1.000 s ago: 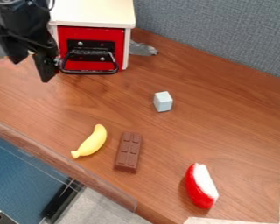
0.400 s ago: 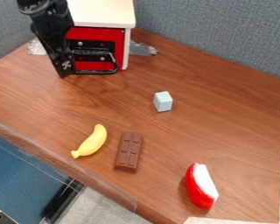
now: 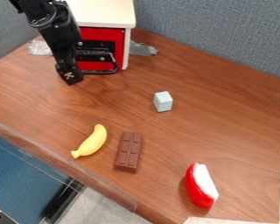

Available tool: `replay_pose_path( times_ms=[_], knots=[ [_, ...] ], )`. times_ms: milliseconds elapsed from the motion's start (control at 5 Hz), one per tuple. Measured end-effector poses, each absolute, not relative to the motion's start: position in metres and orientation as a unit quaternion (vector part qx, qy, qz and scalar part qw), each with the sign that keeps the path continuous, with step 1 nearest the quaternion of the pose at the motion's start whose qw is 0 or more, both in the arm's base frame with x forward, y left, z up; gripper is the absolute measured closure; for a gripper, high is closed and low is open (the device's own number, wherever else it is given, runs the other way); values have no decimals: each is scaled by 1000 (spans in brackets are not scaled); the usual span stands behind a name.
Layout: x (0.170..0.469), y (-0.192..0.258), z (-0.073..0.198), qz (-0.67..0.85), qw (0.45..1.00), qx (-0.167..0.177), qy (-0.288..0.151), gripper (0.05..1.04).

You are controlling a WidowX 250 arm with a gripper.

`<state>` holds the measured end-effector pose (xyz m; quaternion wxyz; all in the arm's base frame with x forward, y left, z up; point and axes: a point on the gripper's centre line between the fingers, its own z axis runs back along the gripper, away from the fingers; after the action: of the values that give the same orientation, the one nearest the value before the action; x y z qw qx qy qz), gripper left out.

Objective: Opened the drawer

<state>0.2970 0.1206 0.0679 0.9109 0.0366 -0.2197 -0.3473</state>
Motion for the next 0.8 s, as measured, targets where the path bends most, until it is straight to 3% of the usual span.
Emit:
replay_pose_path(
  times_ms=[800],
  knots=[
    [313, 125, 45, -376, 888, 50, -260, 82]
  ],
)
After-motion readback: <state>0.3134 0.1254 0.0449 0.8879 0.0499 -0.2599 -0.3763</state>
